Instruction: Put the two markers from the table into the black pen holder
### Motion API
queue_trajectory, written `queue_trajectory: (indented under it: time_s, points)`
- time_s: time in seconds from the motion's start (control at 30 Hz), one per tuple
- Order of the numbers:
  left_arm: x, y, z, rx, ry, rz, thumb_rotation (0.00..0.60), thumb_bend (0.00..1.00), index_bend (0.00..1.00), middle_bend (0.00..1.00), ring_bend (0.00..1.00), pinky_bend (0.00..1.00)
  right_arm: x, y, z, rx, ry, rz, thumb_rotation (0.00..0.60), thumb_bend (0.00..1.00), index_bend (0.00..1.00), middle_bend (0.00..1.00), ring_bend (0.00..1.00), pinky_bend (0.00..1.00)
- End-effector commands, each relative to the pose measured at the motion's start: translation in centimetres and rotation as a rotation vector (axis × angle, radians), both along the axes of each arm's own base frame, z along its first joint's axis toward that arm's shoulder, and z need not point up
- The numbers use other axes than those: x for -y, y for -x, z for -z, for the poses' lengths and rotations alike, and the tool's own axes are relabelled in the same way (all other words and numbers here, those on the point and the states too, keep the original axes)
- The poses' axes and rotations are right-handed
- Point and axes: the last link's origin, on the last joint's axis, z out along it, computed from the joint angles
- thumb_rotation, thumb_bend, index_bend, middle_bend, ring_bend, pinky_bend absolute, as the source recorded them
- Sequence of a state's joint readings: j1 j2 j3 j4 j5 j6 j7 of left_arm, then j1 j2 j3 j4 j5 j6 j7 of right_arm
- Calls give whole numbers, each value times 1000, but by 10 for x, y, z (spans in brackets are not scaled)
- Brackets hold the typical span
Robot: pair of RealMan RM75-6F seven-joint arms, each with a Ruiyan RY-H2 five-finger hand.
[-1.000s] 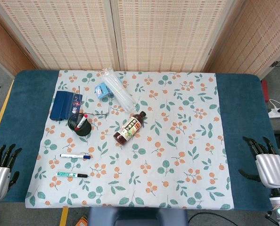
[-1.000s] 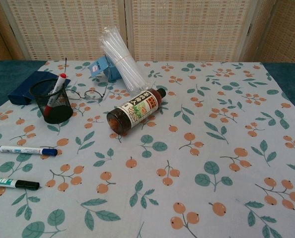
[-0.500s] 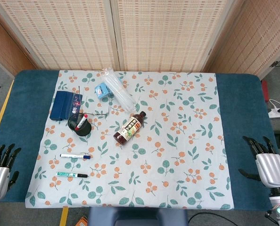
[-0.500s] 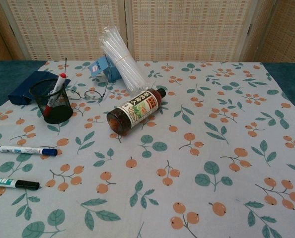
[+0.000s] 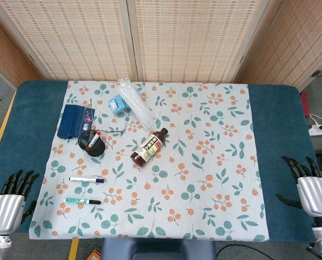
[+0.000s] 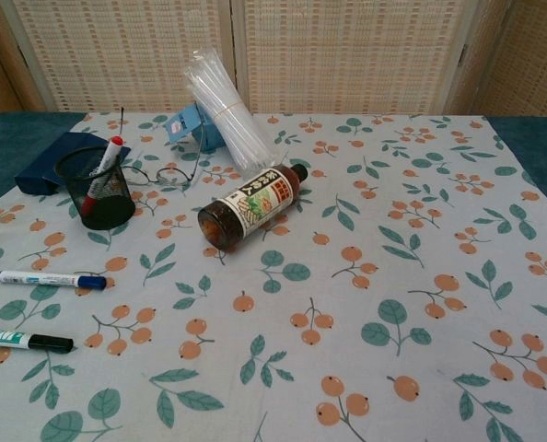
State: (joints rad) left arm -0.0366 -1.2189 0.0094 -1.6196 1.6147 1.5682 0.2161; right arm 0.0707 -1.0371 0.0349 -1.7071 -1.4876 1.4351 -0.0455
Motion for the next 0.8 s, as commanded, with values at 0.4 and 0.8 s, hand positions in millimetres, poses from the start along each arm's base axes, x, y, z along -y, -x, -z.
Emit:
queue_trajectory:
  time_s: [0.4, 0.8]
  points:
    - [8, -67, 127, 85, 135, -17, 600, 302, 174, 196, 71, 133, 1, 0, 1, 8, -14, -2, 600, 0, 106, 159, 235, 37]
    - [-5, -74, 168, 45, 143, -80, 600, 302, 254, 221, 86, 143, 1, 2, -1, 17, -15, 4, 600, 0, 106, 159, 235, 37]
